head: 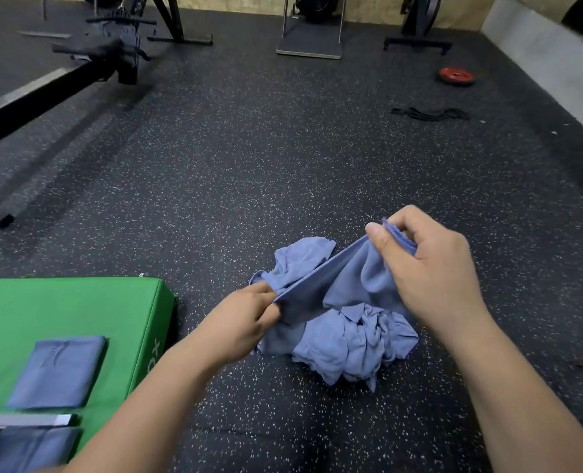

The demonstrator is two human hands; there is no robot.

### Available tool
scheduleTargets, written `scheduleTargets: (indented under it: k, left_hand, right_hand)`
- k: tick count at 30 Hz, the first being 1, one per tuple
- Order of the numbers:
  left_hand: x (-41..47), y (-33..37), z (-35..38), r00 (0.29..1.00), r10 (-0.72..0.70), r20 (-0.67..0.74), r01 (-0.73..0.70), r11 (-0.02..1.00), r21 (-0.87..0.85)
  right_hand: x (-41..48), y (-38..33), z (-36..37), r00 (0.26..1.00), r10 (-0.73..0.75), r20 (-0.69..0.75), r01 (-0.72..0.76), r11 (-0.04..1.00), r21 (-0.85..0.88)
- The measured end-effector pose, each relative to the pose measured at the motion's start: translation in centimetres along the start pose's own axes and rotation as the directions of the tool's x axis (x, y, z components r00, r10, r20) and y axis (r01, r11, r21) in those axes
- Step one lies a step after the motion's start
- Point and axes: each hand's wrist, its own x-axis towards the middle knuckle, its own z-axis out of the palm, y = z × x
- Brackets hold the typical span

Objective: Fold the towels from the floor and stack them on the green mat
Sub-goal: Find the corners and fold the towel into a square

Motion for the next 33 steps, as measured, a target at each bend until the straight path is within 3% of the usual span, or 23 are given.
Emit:
scheduleTargets:
  k: [4,8,11,13,15,20,27,33]
  left_hand:
    - [-0.3,-0.5,-0.9,1.0,-0.028,0.012,0.028,1.0,0.013]
    - [-0.5,-1.2,-1.4,0.994,-0.077,-0.074,0.079,0.997,0.019]
    - [-0.7,0.1,-1.3,0.992,-0.073,-0.104,0.078,0.996,0.046]
    - [-0.8,1.7,-1.0,0.994,-0.053,-0.096,0.058,0.997,0.053]
    - [-0.8,3.2,-0.6,0.998,-0.028,-0.057,0.032,0.997,0.076]
    - [-1.0,5.9,0.0,0.999,0.053,-0.011,-0.051,0.99,0.133]
    - [-1.6,7.3,-0.5,0.991,0.134,0.007,-0.133,0.976,0.171]
    - [-2.2,7.3,-0.5,0.991,0.127,0.037,-0.132,0.976,0.171]
  right_hand:
    - [0.3,0.2,-1.2,0.991,0.016,-0.132,-0.014,1.0,0.014]
    - [0.5,1.0,-1.8,0.993,0.039,-0.116,-0.042,0.999,-0.028]
    - [0.2,1.3,-1.4,0.999,0.05,0.002,-0.05,0.996,-0.068]
    - [-0.1,0.8,-0.6,0.98,0.085,0.183,-0.068,0.993,-0.099]
    - [-0.6,0.3,0.4,0.926,0.119,0.358,-0.069,0.986,-0.149]
    - [-1.2,0.1,2.8,0.783,0.171,0.598,-0.072,0.98,-0.185]
    - [-1.3,1.1,4.0,0.652,0.168,0.739,0.05,0.963,-0.264]
    - [-1.4,1.3,4.2,0.592,0.242,0.768,-0.021,0.958,-0.286]
